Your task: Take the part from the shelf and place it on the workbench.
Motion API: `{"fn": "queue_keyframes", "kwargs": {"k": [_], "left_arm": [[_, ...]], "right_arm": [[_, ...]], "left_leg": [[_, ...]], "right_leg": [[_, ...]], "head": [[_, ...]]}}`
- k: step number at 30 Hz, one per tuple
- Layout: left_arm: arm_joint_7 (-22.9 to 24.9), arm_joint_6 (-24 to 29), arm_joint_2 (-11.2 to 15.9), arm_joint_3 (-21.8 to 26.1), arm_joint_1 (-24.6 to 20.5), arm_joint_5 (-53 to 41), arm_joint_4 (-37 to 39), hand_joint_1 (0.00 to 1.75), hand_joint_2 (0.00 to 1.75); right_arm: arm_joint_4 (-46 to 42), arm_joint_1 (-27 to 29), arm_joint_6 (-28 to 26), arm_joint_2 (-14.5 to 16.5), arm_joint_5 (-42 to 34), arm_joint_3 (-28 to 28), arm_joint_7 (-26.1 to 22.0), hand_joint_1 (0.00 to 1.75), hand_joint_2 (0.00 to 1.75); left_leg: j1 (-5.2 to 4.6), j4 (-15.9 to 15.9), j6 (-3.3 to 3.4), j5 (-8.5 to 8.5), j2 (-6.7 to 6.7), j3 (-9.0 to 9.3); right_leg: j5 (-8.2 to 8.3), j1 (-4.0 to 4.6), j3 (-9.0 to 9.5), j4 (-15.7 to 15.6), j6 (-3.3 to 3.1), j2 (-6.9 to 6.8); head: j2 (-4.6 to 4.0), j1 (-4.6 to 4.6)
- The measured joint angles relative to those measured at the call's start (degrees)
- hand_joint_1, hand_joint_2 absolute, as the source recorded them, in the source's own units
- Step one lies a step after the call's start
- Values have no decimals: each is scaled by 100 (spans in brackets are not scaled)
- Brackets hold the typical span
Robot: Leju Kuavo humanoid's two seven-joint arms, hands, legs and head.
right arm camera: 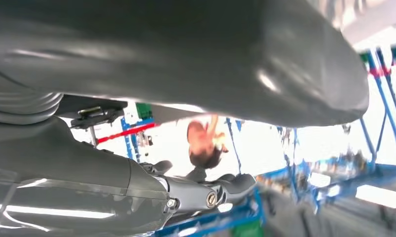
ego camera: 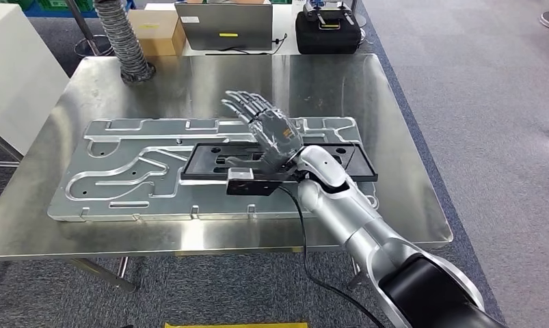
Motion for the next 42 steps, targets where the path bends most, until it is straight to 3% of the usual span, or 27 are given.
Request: {"fn": "queue_keyframes", "kwargs": {"k": [1, 2, 3, 6, 8, 11, 13, 15, 16, 17, 18, 20, 22, 26, 28, 30, 32, 33, 34, 37, 38, 41, 42], "left_arm": [[-8, 1, 1, 0, 2, 21, 0, 0, 0], [-16, 1, 2, 1, 8, 46, 0, 0, 0], [-25, 1, 2, 1, 18, 68, 0, 0, 0], [-75, -2, 1, 7, 35, 155, 0, 0, 0], [-150, -21, 2, 29, 54, 234, 0, 0, 0], [-300, -88, 23, 92, 157, 364, -1, 0, 0], [-374, -125, 46, 152, 239, 439, -1, 0, 0], [-401, -142, 54, 205, 291, 491, 0, 0, 0], [-404, -147, 58, 230, 307, 510, 0, 0, 0], [-405, -154, 63, 256, 320, 526, 0, 0, 0], [-405, -162, 67, 283, 329, 538, 0, 0, 0], [-418, -180, 76, 324, 338, 561, 0, 0, 0], [-443, -202, 86, 345, 331, 574, 0, 0, 0], [-497, -246, 90, 384, 323, 579, 0, 0, 0], [-522, -275, 86, 404, 314, 580, 0, 0, 0], [-550, -288, 85, 420, 304, 584, 0, 0, 0], [-566, -289, 85, 436, 303, 592, 0, 0, 0], [-568, -289, 83, 441, 303, 594, 0, 0, 0], [-569, -289, 79, 443, 303, 593, 0, 0, 0], [-556, -287, 57, 444, 298, 576, 0, 0, 0], [-545, -284, 52, 444, 298, 572, 0, 0, 0], [-488, -265, 40, 449, 311, 570, 0, 0, 0], [-467, -257, 37, 454, 316, 572, 0, 0, 0]], "right_arm": [[-238, 114, -79, -74, -120, -100, -42, 0, 0], [-500, 236, -178, -152, -242, -222, -83, 0, 0], [-753, 335, -285, -221, -345, -356, -116, 0, 0], [-1478, 522, -699, -419, -505, -788, -167, 0, 0], [-2045, 765, -1133, -597, -385, -1149, -146, 0, 0], [-2881, 1315, -1778, -926, 60, -1850, -8, 0, 0], [-3387, 1748, -1972, -1142, 323, -2413, 37, 0, 0], [-3788, 2204, -2021, -1286, 516, -3015, -12, 0, 0], [-3961, 2445, -2027, -1334, 565, -3324, -74, 0, 0], [-4128, 2686, -2031, -1366, 578, -3646, -149, 0, 0], [-4282, 2919, -2032, -1388, 556, -3965, -226, 0, 0], [-4549, 3312, -2033, -1404, 502, -4545, -336, 0, 0], [-4761, 3618, -2033, -1408, 472, -4988, -391, 0, 0], [-5062, 4218, -2032, -1370, 505, -5490, -426, 0, 0], [-5136, 4452, -2032, -1333, 528, -5584, -431, 0, 0], [-5158, 4641, -2031, -1285, 561, -5621, -427, 0, 0], [-5157, 4805, -2031, -1220, 624, -5628, -388, 0, 0], [-5156, 4870, -2031, -1187, 666, -5627, -356, 0, 0], [-5156, 4922, -2031, -1158, 704, -5627, -319, 0, 0], [-5151, 5069, -2031, -1071, 758, -5621, -212, 0, 0], [-5146, 5135, -2031, -1038, 757, -5618, -179, 0, 0], [-5104, 5339, -2028, -940, 715, -5600, -99, 0, 0], [-5080, 5387, -2027, -907, 689, -5593, -81, 0, 0]], "left_leg": [[-4, 4, 9, -3, -4, -1], [-5, 11, 14, -8, -12, -1], [-6, 21, 13, -14, -20, -1], [-18, 68, -25, -49, -30, -5], [-31, 90, -66, -72, -38, -12], [-34, 113, -140, -125, -45, -4], [-22, 467, -197, -377, -27, -139], [2, 1220, -246, -768, -9, -465], [10, 1552, -261, -892, -9, -615], [12, 1707, -267, -912, -9, -683], [11, 1630, -263, -819, -8, -639], [7, 892, -219, -439, -10, -256], [-20, 201, -148, -230, -13, 102], [-48, -12, -14, -172, -16, 207], [-21, -81, 50, -95, -2, 208], [-21, -91, 80, -55, 9, 165], [-26, -57, 76, -32, 11, 96], [-26, -32, 69, -21, 11, 60], [-24, -3, 60, -12, 10, 26], [-37, 102, -2, 8, -4, -65], [-45, 124, -37, 20, -10, -86], [-40, 131, -152, 67, -20, -121], [-31, 195, -187, -11, -18, -159]], "right_leg": [[-79, -3, -139, 282, 5, 0], [-58, -6, -197, 388, 3, -1], [65, -8, -148, 269, -5, -1], [561, 8, 346, -793, -69, -9], [632, 31, 502, -1129, -114, -16], [640, 19, 544, -1182, -184, -33], [651, -12, 583, -1227, -235, -54], [643, -11, 591, -1232, -260, -63], [637, -9, 591, -1231, -260, -65], [631, -7, 595, -1230, -257, -68], [623, -7, 604, -1229, -249, -69], [602, -7, 638, -1228, -225, -66], [583, 6, 662, -1223, -180, -57], [579, -10, 674, -1217, -49, -41], [341, -15, 570, -952, -6, -31], [-112, -37, 285, -228, 28, -27], [-361, -60, 76, 371, 62, -28], [-324, -72, 116, 369, 74, -29], [-193, -85, 274, 129, 82, -30], [190, -101, 893, -959, 55, -24], [229, -92, 966, -1119, 26, -18], [313, -72, 911, -1154, -100, -23], [362, -78, 872, -1163, -148, -32]], "head": [[0, 0], [0, 0], [0, 0], [0, 0], [0, 0], [0, 0], [0, 0], [0, 0], [0, 0], [0, 0], [0, 0], [0, 0], [0, 0], [0, 0], [0, 1], [0, 2], [0, 2], [0, 2], [0, 2], [0, 2], [0, 1], [0, 1], [0, 2]]}}
